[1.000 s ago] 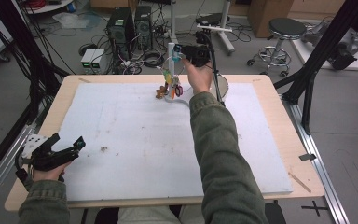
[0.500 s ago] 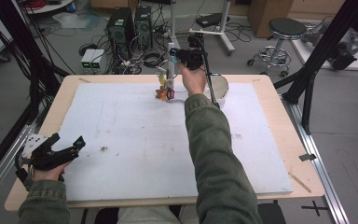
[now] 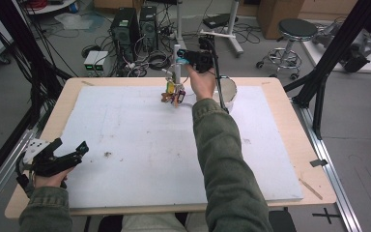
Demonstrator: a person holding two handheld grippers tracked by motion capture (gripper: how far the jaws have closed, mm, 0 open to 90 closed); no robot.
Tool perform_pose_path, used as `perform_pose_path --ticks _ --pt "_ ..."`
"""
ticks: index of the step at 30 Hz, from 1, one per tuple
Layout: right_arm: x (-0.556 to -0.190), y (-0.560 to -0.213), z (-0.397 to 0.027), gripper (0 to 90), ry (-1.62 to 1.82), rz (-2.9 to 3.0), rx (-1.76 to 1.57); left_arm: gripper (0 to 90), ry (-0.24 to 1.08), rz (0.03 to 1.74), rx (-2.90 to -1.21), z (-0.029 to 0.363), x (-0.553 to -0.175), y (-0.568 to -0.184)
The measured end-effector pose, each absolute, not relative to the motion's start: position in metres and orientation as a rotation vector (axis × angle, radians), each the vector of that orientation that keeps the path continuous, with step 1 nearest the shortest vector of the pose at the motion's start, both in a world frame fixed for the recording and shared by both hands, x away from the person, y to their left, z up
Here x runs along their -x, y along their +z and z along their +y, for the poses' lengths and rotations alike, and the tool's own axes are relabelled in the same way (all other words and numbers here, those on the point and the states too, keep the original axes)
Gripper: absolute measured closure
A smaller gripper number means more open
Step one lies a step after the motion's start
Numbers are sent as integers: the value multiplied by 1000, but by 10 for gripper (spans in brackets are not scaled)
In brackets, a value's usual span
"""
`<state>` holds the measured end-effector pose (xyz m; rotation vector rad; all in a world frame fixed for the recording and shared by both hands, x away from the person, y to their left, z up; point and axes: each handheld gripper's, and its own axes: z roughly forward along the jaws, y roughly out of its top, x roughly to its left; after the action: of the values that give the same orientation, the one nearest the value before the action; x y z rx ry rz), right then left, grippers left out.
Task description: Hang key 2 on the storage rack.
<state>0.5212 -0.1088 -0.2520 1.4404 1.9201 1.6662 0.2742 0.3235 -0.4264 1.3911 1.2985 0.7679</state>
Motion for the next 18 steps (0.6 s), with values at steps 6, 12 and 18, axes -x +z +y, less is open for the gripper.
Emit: perform_pose_path --ticks 6,12,18 --pt "-516 -247 -116 444 1607 1919 -1438 16 766 1300 -1391 323 -274 -426" --pt "-516 -247 -120 222 1567 1943 -1463 17 768 1300 -1393 323 -274 -426" --pt "-515 -250 -123 59 1517 1964 -1480 16 770 1300 -1394 323 -274 -426"
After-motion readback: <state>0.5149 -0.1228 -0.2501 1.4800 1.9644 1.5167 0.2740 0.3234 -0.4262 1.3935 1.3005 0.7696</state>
